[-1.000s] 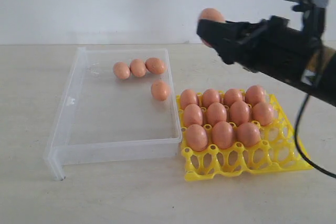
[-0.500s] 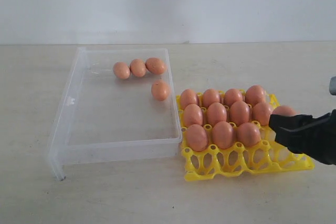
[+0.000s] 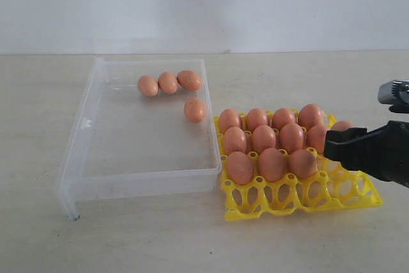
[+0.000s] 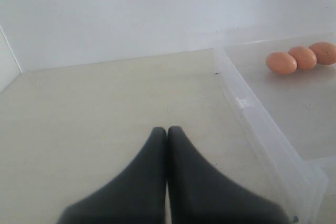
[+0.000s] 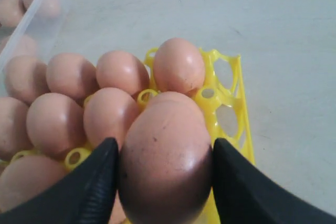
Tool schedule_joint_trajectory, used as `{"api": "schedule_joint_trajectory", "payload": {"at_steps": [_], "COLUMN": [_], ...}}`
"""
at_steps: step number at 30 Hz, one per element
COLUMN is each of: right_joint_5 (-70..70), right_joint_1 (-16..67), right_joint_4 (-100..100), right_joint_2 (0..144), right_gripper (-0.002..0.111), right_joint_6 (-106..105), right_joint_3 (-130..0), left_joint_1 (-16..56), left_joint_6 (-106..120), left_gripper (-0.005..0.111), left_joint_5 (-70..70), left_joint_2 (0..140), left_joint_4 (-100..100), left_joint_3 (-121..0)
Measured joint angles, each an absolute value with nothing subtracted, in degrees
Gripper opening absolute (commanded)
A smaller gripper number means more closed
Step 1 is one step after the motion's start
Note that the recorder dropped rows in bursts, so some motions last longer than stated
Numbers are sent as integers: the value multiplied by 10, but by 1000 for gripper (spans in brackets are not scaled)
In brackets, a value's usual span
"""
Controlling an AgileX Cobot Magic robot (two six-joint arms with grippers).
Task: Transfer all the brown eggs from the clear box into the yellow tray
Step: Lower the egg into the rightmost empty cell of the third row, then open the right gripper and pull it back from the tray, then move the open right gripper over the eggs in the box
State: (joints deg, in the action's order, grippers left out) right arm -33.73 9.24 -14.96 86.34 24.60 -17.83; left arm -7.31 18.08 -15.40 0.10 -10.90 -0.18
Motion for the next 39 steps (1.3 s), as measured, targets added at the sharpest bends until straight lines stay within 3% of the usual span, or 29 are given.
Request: {"api": "schedule_joint_trajectory", "payload": {"at_steps": [10, 12, 15, 17, 26, 33, 35, 39], "right_joint_5": [-355, -357, -357, -358, -354, -351, -354, -405], "right_joint_1": [92, 92, 92, 92, 92, 92, 92, 92], "right_joint_4": [-164, -166, -166, -166, -168, -194, -201, -246], "right_joint_2": [960, 962, 962, 963, 961, 877, 846, 791], "right_gripper": [1, 13, 58, 67, 67, 67, 58, 12], "right_joint_6": [262, 262, 262, 263, 277, 322, 338, 359], "right_joint_3": [-206, -206, -206, -206, -206, -206, -206, -206], "left_joint_1": [-73, -73, -73, -73, -73, -73, -73, -73], "left_joint_6": [181, 181, 181, 181, 181, 181, 181, 181], "left_gripper": [-4, -4, -4, -4, -4, -4, -4, -4], "left_joint_5": [-154, -154, -154, -154, -154, -154, -154, -154], "left_joint_2": [1, 1, 1, 1, 1, 1, 1, 1], "left_joint_4": [-109, -109, -109, -109, -109, -109, -109, -109], "left_joint_3": [-2, -2, -2, -2, -2, -2, -2, -2]}}
